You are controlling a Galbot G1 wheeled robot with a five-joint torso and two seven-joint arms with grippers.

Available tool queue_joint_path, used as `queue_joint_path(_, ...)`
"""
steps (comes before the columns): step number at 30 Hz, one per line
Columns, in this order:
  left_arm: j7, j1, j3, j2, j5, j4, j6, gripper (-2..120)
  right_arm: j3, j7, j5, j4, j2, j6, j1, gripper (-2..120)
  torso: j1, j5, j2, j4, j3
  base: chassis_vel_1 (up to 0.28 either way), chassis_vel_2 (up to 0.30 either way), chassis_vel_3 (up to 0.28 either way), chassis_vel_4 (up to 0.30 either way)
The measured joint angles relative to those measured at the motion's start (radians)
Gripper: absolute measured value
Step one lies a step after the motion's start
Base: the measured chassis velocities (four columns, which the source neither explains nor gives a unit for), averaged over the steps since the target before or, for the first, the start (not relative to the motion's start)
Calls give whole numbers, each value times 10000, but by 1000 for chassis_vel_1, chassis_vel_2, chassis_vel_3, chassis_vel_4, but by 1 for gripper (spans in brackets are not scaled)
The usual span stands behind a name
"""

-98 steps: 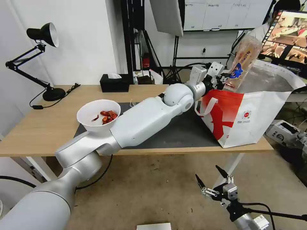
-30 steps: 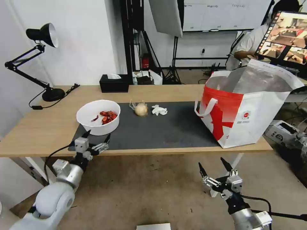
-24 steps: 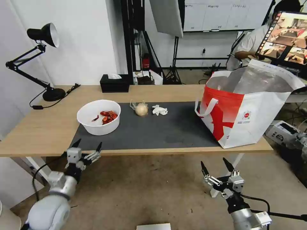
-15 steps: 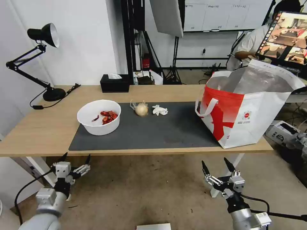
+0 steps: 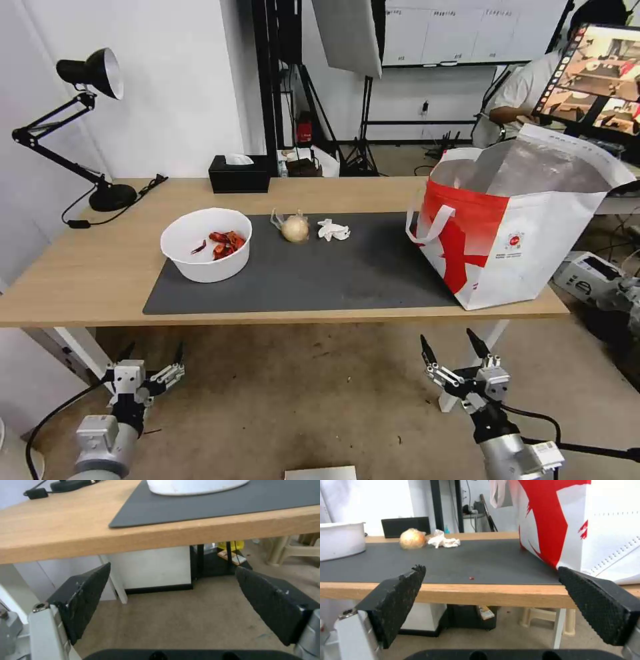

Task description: Pick up the trash from the table and place it into the takeout bag.

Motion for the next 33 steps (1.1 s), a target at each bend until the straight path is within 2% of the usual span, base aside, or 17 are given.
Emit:
queue_joint_path(13, 114, -3, -34, 64, -107, 24, -198, 100, -27, -41, -28, -23, -3, 36, -81, 100, 1, 0, 0, 0, 0, 0, 0, 0, 0)
queue_joint_path(17, 124, -7, -33, 70, -107, 41, -238, 100, -312, -45, -30, -35, -225, -43, 113, 100, 0, -1, 0, -1, 0, 0, 0, 0, 0)
queue_joint_path(19, 128, -2, -34, 83, -107, 43, -272, 100, -534, -48, -26, -94, -522, -207, 393, 100, 0, 0, 0, -1, 0, 0, 0, 0, 0)
queue_joint_path(22, 132, -17, -31, 70, -103, -16, -282, 100, -1352, -66, 243, -240, -1657, -748, 1357, 100, 1, 2, 0, 3, 1, 0, 0, 0, 0)
queue_joint_path(23, 132, -17, -31, 70, -103, -16, -282, 100, -1352, -66, 243, -240, -1657, -748, 1357, 100, 1, 2, 0, 3, 1, 0, 0, 0, 0)
queue_joint_path(26, 133, -24, -17, 38, -78, -110, -264, 100, -2131, -74, 788, -345, -2586, -1110, 2412, 100, 1, 1, 0, -1, 1, 0, 0, 0, 0)
queue_joint_path(27, 133, -24, -17, 38, -78, -110, -264, 100, -2131, -74, 788, -345, -2586, -1110, 2412, 100, 1, 1, 0, -1, 1, 0, 0, 0, 0)
queue_joint_path(30, 136, -21, -29, 12, -70, -142, -244, 100, -3017, -73, 1388, -622, -3316, -1379, 3989, 100, 1, 1, 0, 2, 2, 0, 0, 0, 0)
queue_joint_path(31, 136, -21, -29, 12, -70, -142, -244, 100, -3017, -73, 1388, -622, -3316, -1379, 3989, 100, 1, 1, 0, 2, 2, 0, 0, 0, 0)
queue_joint_path(33, 137, -21, -35, -8, -63, -142, -236, 100, -3527, -7, 1685, -872, -3536, -1531, 4900, 100, 1, -1, 0, 3, 2, 0, 0, 0, 0)
